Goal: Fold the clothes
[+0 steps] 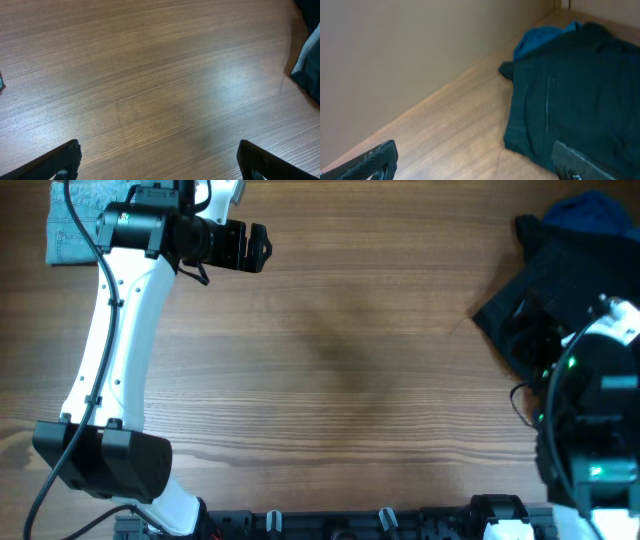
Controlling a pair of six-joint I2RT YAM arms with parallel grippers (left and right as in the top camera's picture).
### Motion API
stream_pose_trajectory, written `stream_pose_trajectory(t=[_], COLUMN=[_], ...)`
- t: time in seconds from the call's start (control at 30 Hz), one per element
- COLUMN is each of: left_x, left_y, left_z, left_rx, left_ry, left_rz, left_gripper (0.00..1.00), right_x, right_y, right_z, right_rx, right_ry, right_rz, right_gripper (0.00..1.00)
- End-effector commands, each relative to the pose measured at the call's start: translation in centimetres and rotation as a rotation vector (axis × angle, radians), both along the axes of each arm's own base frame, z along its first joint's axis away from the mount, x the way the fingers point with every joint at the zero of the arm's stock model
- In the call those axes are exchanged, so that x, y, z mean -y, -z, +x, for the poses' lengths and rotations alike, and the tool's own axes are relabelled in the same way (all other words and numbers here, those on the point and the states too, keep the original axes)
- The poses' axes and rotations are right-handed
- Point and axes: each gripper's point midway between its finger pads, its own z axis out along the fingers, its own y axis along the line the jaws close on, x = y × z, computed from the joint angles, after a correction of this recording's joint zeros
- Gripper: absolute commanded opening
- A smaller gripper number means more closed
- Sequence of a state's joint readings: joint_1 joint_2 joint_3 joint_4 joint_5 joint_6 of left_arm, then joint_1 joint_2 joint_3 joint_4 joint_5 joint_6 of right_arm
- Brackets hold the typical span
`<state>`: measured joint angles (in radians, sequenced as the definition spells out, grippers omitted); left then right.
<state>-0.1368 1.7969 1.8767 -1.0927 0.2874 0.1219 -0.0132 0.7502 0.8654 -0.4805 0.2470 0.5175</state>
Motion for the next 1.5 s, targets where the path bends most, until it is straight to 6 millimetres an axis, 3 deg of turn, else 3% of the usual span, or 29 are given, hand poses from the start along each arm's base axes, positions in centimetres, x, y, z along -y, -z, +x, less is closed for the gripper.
stream_pose_trajectory(t=[0.0,0.4,0.73,1.1,1.47], left_x=[0.4,0.4,0.4,0.4,0.4], left_y=[0.0,0.0,0.0,0.0,0.0], left_z=[0.0,0.0,0.0,0.0,0.0], left_rx=[-0.005,-0.005,-0.005,-0.005,-0.005], left_ry=[0.005,0.005,0.005,0.005,0.005], left_rz=[-0.02,-0.02,-0.02,-0.02,-0.02], left_gripper=[1.0,1.0,1.0,1.0,1.0], right_x=[-0.4,-0.6,-0.7,-1.0,-2.3], right_y=[1.1,4.4,3.0,2.2,4.3], right_z=[-0.4,-3.4,-5.4,-6.2,-5.5], right_rx=[0.097,0.344,0.448,0.532,0.566], right_ry=[-0.06,-0.054,-0.061,-0.07,-0.148], right_rz=[-0.086,-0.09,-0.149,-0.152,-0.152], right_gripper=[1.0,1.0,1.0,1.0,1.0])
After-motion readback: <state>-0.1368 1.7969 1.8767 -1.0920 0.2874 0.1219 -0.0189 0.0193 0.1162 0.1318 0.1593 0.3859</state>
